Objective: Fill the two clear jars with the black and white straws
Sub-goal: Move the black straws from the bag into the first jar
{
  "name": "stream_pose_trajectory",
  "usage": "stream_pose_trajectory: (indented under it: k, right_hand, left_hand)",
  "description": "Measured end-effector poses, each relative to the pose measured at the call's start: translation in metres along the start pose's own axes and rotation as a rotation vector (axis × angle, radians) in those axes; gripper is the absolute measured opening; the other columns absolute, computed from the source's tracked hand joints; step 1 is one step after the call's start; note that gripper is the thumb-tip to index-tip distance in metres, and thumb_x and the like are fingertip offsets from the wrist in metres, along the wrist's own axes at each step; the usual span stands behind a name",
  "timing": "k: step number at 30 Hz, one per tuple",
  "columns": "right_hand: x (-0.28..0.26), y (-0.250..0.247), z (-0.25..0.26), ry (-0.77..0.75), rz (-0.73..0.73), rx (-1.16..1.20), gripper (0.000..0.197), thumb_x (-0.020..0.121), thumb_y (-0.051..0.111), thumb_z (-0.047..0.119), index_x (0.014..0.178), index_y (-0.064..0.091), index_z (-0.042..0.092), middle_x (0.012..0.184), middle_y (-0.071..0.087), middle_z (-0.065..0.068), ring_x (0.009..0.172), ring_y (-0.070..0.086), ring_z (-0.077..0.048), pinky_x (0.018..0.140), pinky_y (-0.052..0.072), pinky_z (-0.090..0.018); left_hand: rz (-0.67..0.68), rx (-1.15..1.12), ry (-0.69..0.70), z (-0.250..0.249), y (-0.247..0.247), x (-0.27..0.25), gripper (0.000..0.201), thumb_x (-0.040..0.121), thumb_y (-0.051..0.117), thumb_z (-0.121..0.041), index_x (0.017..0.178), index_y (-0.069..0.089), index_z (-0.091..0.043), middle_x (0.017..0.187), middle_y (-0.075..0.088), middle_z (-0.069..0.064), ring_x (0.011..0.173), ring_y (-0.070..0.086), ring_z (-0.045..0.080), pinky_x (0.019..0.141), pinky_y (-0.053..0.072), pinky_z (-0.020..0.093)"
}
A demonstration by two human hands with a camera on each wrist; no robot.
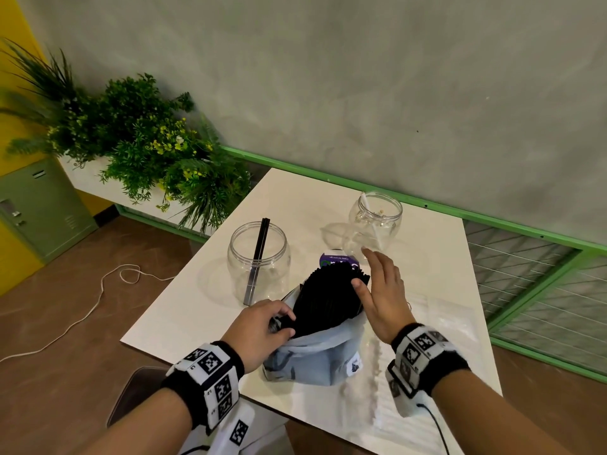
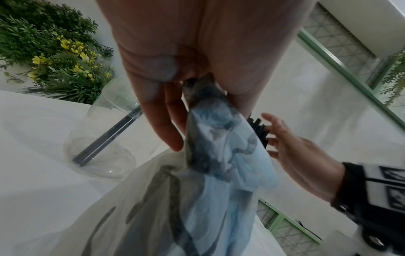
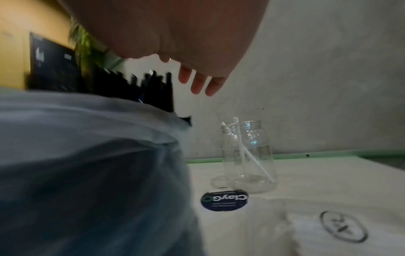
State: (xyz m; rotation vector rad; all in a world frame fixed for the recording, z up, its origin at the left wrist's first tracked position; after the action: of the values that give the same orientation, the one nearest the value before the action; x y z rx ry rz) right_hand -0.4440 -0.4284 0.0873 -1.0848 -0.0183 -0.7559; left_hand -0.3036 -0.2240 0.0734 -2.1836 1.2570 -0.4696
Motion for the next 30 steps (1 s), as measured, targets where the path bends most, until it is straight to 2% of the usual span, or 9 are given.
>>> stream_pose_trajectory:
  k: [3, 7, 10, 14, 17, 20, 23, 26, 30]
  right_hand:
    - [-0.034, 0.003, 0.037, -0.166, -0.062, 0.107, 0.051, 0.097, 0.03, 0.056, 0.134, 0.04, 0.023, 0.13, 0.04, -0.001, 0.122, 0.038, -0.022, 0.105, 0.032, -0.038]
    - [-0.069, 0.026, 0.07, -0.494, 0.034, -0.138, 0.051, 0.085, 0.058, 0.053, 0.122, 0.048, 0.019, 0.124, 0.047, 0.001, 0.118, 0.041, -0.022, 0.1, 0.033, -0.033]
    - [-0.059, 0.03, 0.069, -0.416, 0.035, -0.27, 0.062, 0.075, 0.063, 0.054, 0.125, 0.048, 0.021, 0.13, 0.046, 0.002, 0.124, 0.038, -0.022, 0.099, 0.03, -0.034]
    - [-0.054, 0.028, 0.062, -0.261, 0.085, -0.36, 0.069, 0.075, 0.056, 0.057, 0.132, 0.049, 0.019, 0.14, 0.047, -0.001, 0.128, 0.038, -0.024, 0.1, 0.029, -0.041]
    - [-0.06, 0.026, 0.064, -0.329, 0.062, -0.339, 0.063, 0.076, 0.059, 0.049, 0.132, 0.051, 0.019, 0.14, 0.043, -0.003, 0.12, 0.04, -0.025, 0.095, 0.029, -0.038]
    - [-0.066, 0.031, 0.069, -0.47, 0.112, -0.233, 0.053, 0.08, 0.062, 0.039, 0.127, 0.049, 0.019, 0.125, 0.047, -0.001, 0.106, 0.045, -0.021, 0.088, 0.035, -0.033]
    - [-0.061, 0.041, 0.066, -0.439, 0.207, -0.276, 0.048, 0.073, 0.06, 0.044, 0.114, 0.05, 0.022, 0.103, 0.055, 0.006, 0.095, 0.047, -0.016, 0.082, 0.031, -0.029]
    - [-0.054, 0.05, 0.062, -0.413, 0.241, -0.323, 0.04, 0.059, 0.07, 0.035, 0.091, 0.047, 0.025, 0.078, 0.056, 0.011, 0.075, 0.052, -0.014, 0.074, 0.031, -0.028]
    - [-0.054, 0.052, 0.061, -0.401, 0.267, -0.296, 0.051, 0.05, 0.077, 0.024, 0.08, 0.035, 0.026, 0.065, 0.053, 0.012, 0.059, 0.051, -0.012, 0.058, 0.035, -0.024]
  left_hand:
    - [-0.005, -0.007, 0.013, 0.001, 0.001, 0.003, 0.024, 0.081, 0.07, -0.018, 0.092, 0.059, -0.036, 0.099, 0.061, -0.01, 0.095, 0.055, 0.002, 0.08, 0.037, 0.005]
    - [0.003, -0.021, 0.031, 0.0, 0.002, 0.006, 0.025, 0.08, 0.07, -0.017, 0.093, 0.06, -0.035, 0.098, 0.062, -0.011, 0.094, 0.056, 0.001, 0.082, 0.04, 0.01]
    - [0.004, -0.035, 0.036, -0.002, 0.003, 0.007, 0.026, 0.079, 0.07, -0.016, 0.094, 0.061, -0.035, 0.098, 0.062, -0.011, 0.094, 0.056, -0.001, 0.083, 0.042, 0.013]
    - [-0.005, -0.032, 0.034, -0.002, 0.002, 0.007, 0.024, 0.08, 0.071, -0.018, 0.092, 0.061, -0.035, 0.1, 0.062, -0.012, 0.095, 0.055, -0.002, 0.084, 0.041, 0.012]
    - [-0.008, -0.042, 0.025, -0.001, 0.001, 0.007, 0.025, 0.079, 0.071, -0.018, 0.091, 0.059, -0.037, 0.099, 0.062, -0.012, 0.094, 0.055, -0.001, 0.084, 0.042, 0.014]
    - [-0.005, -0.062, 0.022, -0.002, 0.002, 0.008, 0.024, 0.079, 0.07, -0.017, 0.091, 0.061, -0.036, 0.096, 0.062, -0.011, 0.091, 0.057, -0.001, 0.082, 0.043, 0.015]
    - [0.001, -0.071, 0.026, -0.002, 0.002, 0.009, 0.023, 0.081, 0.07, -0.018, 0.092, 0.061, -0.036, 0.099, 0.063, -0.011, 0.094, 0.056, -0.001, 0.084, 0.042, 0.014]
    - [-0.003, -0.079, 0.02, -0.003, 0.004, 0.007, 0.021, 0.085, 0.067, -0.021, 0.094, 0.059, -0.039, 0.102, 0.062, -0.01, 0.096, 0.055, -0.002, 0.082, 0.039, 0.009]
    - [-0.002, -0.103, -0.038, -0.007, 0.005, 0.002, 0.029, 0.079, 0.072, -0.037, 0.101, 0.054, -0.042, 0.108, 0.055, -0.013, 0.1, 0.052, -0.004, 0.084, 0.037, 0.012]
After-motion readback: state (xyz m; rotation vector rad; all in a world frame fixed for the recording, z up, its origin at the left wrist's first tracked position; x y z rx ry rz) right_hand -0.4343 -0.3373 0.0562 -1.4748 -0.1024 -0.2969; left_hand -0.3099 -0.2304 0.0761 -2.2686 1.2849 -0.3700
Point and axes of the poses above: each hand's wrist, its own x-axis towards the middle knuckle, its own y-axis out of the palm, z = x × y, the point moved 3 cm from there along x, towards the middle knuckle
